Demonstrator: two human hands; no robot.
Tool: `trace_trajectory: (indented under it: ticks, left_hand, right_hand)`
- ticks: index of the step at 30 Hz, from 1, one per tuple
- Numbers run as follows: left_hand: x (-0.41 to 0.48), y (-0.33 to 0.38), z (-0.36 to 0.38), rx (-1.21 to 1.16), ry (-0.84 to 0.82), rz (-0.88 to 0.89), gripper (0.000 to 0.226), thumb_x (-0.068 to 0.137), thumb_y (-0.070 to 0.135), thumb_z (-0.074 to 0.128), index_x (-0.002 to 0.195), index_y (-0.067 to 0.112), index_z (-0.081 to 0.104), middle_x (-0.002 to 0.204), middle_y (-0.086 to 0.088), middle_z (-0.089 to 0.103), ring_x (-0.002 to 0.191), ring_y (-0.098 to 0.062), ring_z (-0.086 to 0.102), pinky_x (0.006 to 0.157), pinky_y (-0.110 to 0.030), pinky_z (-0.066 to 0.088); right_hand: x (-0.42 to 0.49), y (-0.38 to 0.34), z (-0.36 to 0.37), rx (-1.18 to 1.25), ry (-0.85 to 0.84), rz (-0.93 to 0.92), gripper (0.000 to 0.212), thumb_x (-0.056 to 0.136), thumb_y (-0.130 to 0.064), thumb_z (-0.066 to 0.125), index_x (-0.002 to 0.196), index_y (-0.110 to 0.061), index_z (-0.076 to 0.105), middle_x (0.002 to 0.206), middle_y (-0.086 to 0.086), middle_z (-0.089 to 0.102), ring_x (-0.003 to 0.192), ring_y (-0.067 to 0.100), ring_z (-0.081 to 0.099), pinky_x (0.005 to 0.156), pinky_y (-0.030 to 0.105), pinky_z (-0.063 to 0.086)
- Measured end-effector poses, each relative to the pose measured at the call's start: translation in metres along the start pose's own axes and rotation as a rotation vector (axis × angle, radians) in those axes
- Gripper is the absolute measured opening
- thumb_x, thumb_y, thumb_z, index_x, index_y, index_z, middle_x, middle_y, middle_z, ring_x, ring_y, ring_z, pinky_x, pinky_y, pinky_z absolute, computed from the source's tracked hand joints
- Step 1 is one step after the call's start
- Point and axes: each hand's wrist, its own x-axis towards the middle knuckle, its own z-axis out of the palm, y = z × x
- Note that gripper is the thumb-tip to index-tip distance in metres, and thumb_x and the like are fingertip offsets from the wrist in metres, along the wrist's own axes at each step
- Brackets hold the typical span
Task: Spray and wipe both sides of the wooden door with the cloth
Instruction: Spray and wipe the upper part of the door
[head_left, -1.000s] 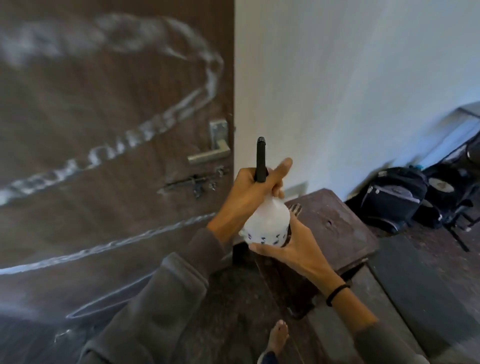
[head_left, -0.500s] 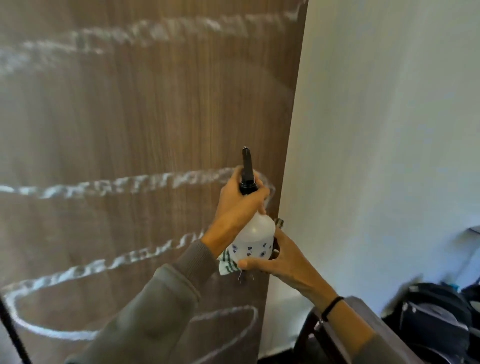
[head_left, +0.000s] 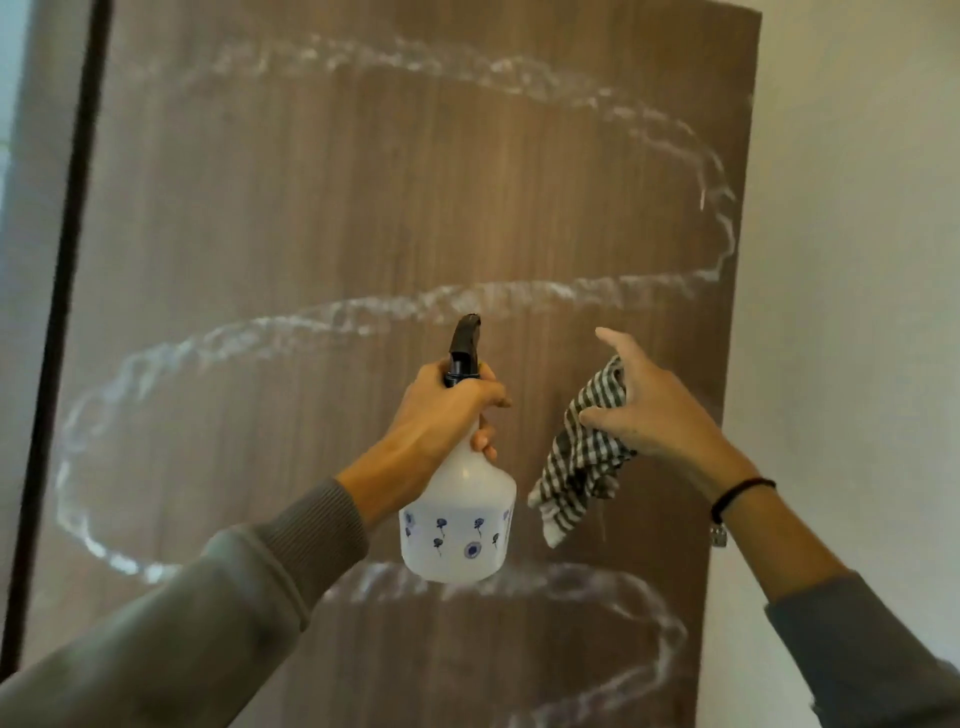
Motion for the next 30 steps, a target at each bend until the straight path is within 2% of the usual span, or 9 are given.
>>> trace_trajectory:
  ticks: [2, 4, 7, 11, 16, 20, 24, 27, 30]
  left_hand:
    - [0.016, 0.013, -0.015, 0.038, 0.008, 0.028, 0.015, 0.088, 0.000, 0.064, 0.084, 0.011, 0.055, 0.072, -0.013, 0.048, 0.042, -0.019, 0.043, 0.054, -0.034, 0.048]
    - [0.031, 0.026, -0.029, 0.051, 0.026, 0.057, 0.016, 0.088, -0.001, 0.063, 0.082, 0.011, 0.054, 0.076, -0.015, 0.047, 0.041, -0.019, 0.042, 0.052, -0.034, 0.047]
    - [0.052, 0.042, -0.051, 0.063, 0.042, 0.094, 0.014, 0.088, -0.002, 0.062, 0.082, 0.009, 0.054, 0.062, -0.011, 0.043, 0.041, -0.017, 0.041, 0.050, -0.032, 0.047]
    - [0.072, 0.052, -0.076, 0.118, 0.006, 0.135, 0.008, 0.086, -0.001, 0.063, 0.086, 0.005, 0.056, 0.057, -0.008, 0.043, 0.042, -0.018, 0.043, 0.052, -0.033, 0.051]
    - [0.086, 0.052, -0.096, 0.153, -0.033, 0.140, 0.008, 0.086, 0.000, 0.062, 0.088, 0.006, 0.057, 0.057, -0.008, 0.044, 0.043, -0.017, 0.045, 0.054, -0.034, 0.054]
    - [0.096, 0.046, -0.110, 0.106, -0.068, 0.100, 0.012, 0.086, 0.000, 0.062, 0.093, 0.008, 0.056, 0.063, -0.010, 0.047, 0.043, -0.016, 0.044, 0.053, -0.033, 0.053]
    - [0.105, 0.043, -0.119, 0.077, -0.113, 0.095, 0.013, 0.086, 0.000, 0.063, 0.091, 0.009, 0.055, 0.087, -0.014, 0.050, 0.043, -0.015, 0.043, 0.052, -0.032, 0.052]
    - [0.112, 0.047, -0.124, 0.047, -0.164, 0.115, 0.013, 0.087, -0.001, 0.062, 0.085, 0.009, 0.054, 0.073, -0.014, 0.048, 0.041, -0.015, 0.041, 0.053, -0.033, 0.051]
    - [0.118, 0.057, -0.130, -0.006, -0.203, 0.127, 0.020, 0.088, 0.000, 0.062, 0.074, 0.010, 0.052, 0.058, -0.004, 0.047, 0.041, -0.015, 0.039, 0.055, -0.035, 0.049]
  right_hand:
    - [0.030, -0.018, -0.003, 0.021, 0.009, 0.055, 0.094, 0.084, -0.021, 0.082, 0.157, -0.023, 0.024, 0.133, 0.020, 0.059, 0.118, 0.039, 0.061, 0.091, 0.048, 0.056]
    - [0.062, -0.027, -0.004, 0.106, 0.090, 0.151, 0.087, 0.074, -0.024, 0.091, 0.146, -0.006, 0.045, 0.134, 0.017, 0.060, 0.116, 0.034, 0.062, 0.093, 0.047, 0.056]
    - [0.098, -0.036, -0.004, 0.301, 0.128, 0.220, 0.083, 0.053, -0.027, 0.100, 0.123, -0.001, 0.064, 0.125, 0.012, 0.068, 0.110, 0.028, 0.065, 0.096, 0.047, 0.055]
    - [0.120, -0.061, -0.005, 0.296, -0.044, 0.138, 0.101, 0.064, -0.016, 0.094, 0.149, -0.004, 0.041, 0.145, 0.010, 0.052, 0.131, 0.028, 0.051, 0.107, 0.036, 0.042]
    - [0.138, -0.100, -0.003, 0.025, -0.223, 0.086, 0.116, 0.058, -0.021, 0.098, 0.151, -0.005, 0.032, 0.139, 0.010, 0.057, 0.124, 0.027, 0.054, 0.102, 0.040, 0.045]
    - [0.140, -0.127, 0.006, -0.127, -0.200, 0.063, 0.095, 0.059, -0.027, 0.097, 0.138, 0.001, 0.052, 0.141, 0.011, 0.057, 0.132, 0.029, 0.051, 0.102, 0.035, 0.042]
    - [0.140, -0.130, 0.011, -0.131, -0.268, 0.114, 0.047, 0.062, -0.032, 0.095, 0.100, -0.016, 0.073, 0.127, 0.002, 0.067, 0.132, 0.024, 0.051, 0.111, 0.040, 0.038]
    - [0.140, -0.122, 0.013, 0.150, -0.305, 0.133, 0.025, 0.071, -0.028, 0.089, 0.083, -0.011, 0.073, 0.099, 0.003, 0.077, 0.107, 0.021, 0.068, 0.091, 0.034, 0.051]
    - [0.139, -0.121, 0.018, 0.247, -0.149, 0.161, 0.027, 0.086, -0.037, 0.078, 0.093, -0.011, 0.074, 0.092, 0.001, 0.078, 0.095, 0.018, 0.071, 0.084, 0.033, 0.051]
